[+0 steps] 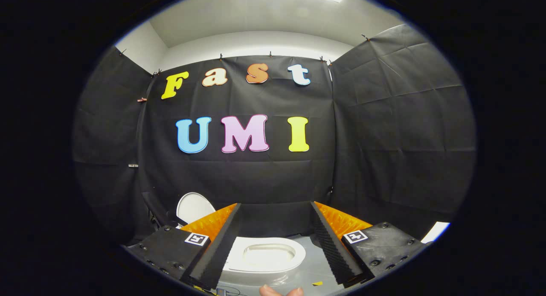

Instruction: Open the toilet lid.

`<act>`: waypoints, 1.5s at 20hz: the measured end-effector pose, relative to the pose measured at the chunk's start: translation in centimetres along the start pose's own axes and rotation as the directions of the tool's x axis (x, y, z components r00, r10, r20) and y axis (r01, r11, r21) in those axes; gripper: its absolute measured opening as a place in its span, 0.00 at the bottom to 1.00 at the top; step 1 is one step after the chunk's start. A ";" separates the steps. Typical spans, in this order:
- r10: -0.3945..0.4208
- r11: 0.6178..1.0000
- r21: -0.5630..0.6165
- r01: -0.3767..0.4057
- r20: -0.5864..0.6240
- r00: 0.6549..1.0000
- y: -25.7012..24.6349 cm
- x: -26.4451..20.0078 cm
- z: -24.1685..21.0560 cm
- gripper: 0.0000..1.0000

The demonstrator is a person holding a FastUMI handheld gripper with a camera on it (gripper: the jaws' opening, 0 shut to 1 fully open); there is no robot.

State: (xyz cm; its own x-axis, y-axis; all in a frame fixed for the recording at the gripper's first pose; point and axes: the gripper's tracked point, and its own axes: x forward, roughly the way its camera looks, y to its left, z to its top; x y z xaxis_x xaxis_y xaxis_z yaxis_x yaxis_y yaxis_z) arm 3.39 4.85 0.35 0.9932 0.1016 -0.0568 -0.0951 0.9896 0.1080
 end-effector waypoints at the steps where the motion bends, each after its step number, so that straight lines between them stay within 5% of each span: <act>1: 0.003 1.000 -0.007 -0.003 0.002 1.000 0.1 -0.3 0.0 0.98; 30: -0.011 1.000 0.004 0.011 0.030 0.999 0.1 -0.7 0.7 0.99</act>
State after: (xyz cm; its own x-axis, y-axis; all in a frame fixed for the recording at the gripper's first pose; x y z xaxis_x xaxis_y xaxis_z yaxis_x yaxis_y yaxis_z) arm 2.70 4.84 1.11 0.9958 0.0873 -0.0282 -0.0836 0.9903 0.1111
